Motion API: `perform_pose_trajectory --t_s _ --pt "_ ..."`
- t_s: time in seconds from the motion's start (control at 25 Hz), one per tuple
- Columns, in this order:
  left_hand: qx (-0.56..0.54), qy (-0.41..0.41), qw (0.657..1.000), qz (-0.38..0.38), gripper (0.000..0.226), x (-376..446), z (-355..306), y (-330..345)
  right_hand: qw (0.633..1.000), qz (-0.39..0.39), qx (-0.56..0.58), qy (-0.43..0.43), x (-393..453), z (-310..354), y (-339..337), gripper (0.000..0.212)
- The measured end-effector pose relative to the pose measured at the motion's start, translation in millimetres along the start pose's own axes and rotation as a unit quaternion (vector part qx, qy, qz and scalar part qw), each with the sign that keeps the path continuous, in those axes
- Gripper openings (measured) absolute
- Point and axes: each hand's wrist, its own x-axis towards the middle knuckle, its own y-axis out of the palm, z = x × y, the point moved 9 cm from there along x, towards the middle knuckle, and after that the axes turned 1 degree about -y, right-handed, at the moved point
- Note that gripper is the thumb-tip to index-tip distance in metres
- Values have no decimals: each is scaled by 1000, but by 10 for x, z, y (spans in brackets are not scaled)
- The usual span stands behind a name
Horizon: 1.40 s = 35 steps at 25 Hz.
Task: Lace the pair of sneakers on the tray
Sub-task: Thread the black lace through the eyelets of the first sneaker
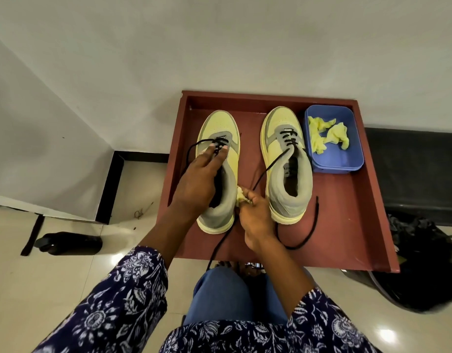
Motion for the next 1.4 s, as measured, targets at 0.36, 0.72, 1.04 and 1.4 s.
perform_pose_trajectory --t_s 0.36,0.72,1.04,1.4 --pt "-11 38 998 -45 56 29 66 73 992 -85 -79 -41 516 436 47 27" --pt "2 71 994 -77 56 2 34 69 976 -86 -179 -88 684 730 98 27" --pt "-10 53 995 -87 56 17 82 102 988 -46 -108 -98 -79 354 -51 28" --pt "-12 72 991 -111 54 6 86 96 984 -51 -103 -135 60 544 -27 25"
